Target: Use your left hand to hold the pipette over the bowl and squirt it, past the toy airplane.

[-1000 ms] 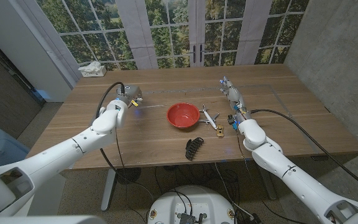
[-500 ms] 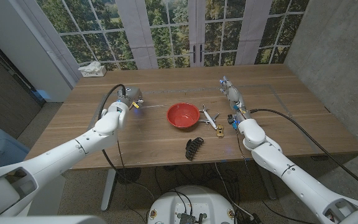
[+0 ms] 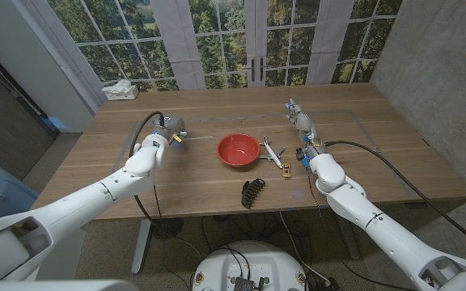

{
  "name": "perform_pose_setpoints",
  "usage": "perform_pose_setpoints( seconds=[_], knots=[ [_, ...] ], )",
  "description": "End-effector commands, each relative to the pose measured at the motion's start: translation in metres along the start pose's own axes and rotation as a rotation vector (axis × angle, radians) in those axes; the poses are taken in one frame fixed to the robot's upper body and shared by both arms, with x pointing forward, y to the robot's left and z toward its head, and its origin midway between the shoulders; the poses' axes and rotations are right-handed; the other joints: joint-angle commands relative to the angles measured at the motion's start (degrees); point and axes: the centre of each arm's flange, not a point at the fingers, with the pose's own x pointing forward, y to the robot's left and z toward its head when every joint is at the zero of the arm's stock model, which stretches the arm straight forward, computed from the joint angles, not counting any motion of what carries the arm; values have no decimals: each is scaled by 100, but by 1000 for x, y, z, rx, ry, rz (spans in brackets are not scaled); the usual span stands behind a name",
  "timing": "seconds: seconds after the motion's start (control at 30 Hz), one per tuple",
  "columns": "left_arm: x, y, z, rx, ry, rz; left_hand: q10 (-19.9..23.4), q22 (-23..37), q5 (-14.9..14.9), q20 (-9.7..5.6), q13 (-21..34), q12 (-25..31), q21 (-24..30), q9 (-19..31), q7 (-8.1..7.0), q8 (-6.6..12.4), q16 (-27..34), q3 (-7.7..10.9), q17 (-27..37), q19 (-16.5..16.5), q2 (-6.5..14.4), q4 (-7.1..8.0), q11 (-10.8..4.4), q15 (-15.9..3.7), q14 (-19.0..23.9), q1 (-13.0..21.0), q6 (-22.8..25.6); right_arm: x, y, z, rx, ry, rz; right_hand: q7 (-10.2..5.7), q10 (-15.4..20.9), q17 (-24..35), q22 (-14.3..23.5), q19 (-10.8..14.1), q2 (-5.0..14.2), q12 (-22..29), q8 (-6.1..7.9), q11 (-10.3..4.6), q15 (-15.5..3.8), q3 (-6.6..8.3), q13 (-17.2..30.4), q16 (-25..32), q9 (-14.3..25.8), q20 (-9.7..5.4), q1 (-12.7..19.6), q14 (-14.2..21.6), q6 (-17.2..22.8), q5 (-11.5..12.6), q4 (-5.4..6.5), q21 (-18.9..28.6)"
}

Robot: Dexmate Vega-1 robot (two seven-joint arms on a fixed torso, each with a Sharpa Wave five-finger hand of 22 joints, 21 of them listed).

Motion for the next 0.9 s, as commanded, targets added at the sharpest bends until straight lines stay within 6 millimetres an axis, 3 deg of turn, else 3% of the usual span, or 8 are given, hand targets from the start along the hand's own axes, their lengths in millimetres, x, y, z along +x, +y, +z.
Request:
perform_pose_setpoints(
  seconds=[0.03, 0.73, 0.9],
  knots=[
    [1, -6, 1, -7, 2, -13, 58, 18, 2, 22, 35, 51, 3, 12, 20, 32, 62, -30, 27, 48, 68, -3, 11, -922, 45, 23, 62, 0, 1, 0, -3, -4, -3, -1, 47, 24, 23, 13, 95, 0, -3, -27, 20, 22, 19, -1, 11, 32, -17, 51, 74, -14, -38, 20],
    [8, -13, 5, 34, 13, -65, 58, 22, 1, 82, 76, 28, -16, -22, 89, 12, 72, -94, 37, 23, 370, 69, 10, -906, 82, 15, 33, -1, 1, 0, -10, -7, -12, -11, 90, 27, 23, 30, 96, 11, -9, -13, 27, 21, 20, -2, 12, 43, -25, 61, 77, -14, -47, 25],
    [10, -14, 6, 26, -23, -77, -65, 25, -7, 92, 87, -31, -21, -62, 116, -118, 45, -175, 28, 4, 454, 80, 14, -884, 48, -48, -184, -2, 1, 1, -15, -10, -14, -14, 104, 28, 23, 31, 98, 15, -9, -9, 27, 21, 21, 5, 12, 41, -28, 81, 79, -14, -48, 25]
  ],
)
